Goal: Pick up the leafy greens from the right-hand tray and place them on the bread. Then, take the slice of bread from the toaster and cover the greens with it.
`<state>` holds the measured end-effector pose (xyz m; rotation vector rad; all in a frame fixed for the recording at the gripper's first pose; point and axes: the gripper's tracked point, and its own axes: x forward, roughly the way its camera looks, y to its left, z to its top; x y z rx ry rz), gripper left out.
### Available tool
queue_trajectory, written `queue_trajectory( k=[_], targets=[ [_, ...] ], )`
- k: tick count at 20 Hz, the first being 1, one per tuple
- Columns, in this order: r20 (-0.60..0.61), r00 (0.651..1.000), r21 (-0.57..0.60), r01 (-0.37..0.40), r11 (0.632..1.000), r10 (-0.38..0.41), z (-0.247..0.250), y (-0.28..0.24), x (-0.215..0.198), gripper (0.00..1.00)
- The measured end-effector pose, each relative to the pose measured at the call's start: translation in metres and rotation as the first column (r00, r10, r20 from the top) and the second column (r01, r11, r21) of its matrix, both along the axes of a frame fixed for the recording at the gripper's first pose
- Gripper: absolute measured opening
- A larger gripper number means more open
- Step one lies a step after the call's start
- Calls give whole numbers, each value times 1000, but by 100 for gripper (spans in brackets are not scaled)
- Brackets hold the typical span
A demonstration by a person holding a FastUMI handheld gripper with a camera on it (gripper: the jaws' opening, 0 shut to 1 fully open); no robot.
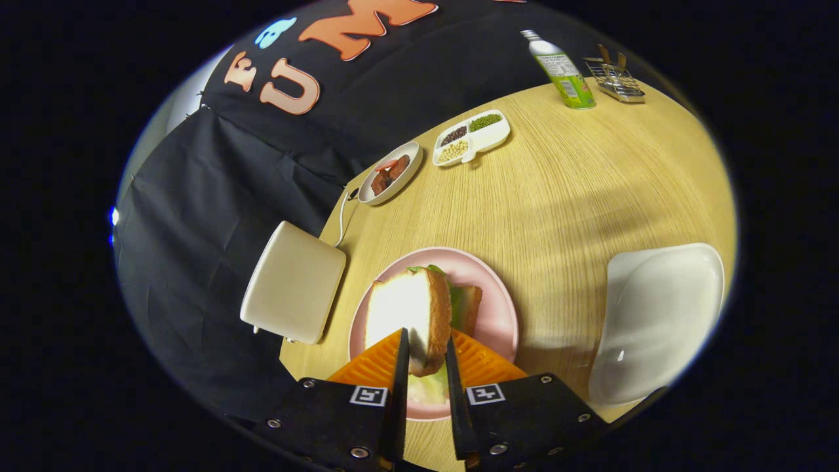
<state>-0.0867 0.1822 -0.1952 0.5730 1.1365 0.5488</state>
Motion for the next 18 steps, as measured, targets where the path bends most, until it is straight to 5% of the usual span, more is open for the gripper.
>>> queue_trajectory(
  k=[9,13,18],
  targets=[
    [267,956,-33,139,990,-125,49,-34,42,65],
    [466,867,-61,231,971,-177,91,-55,72,75],
    [679,710,-88,330,940,-186,145,-71,97,86]
  ],
)
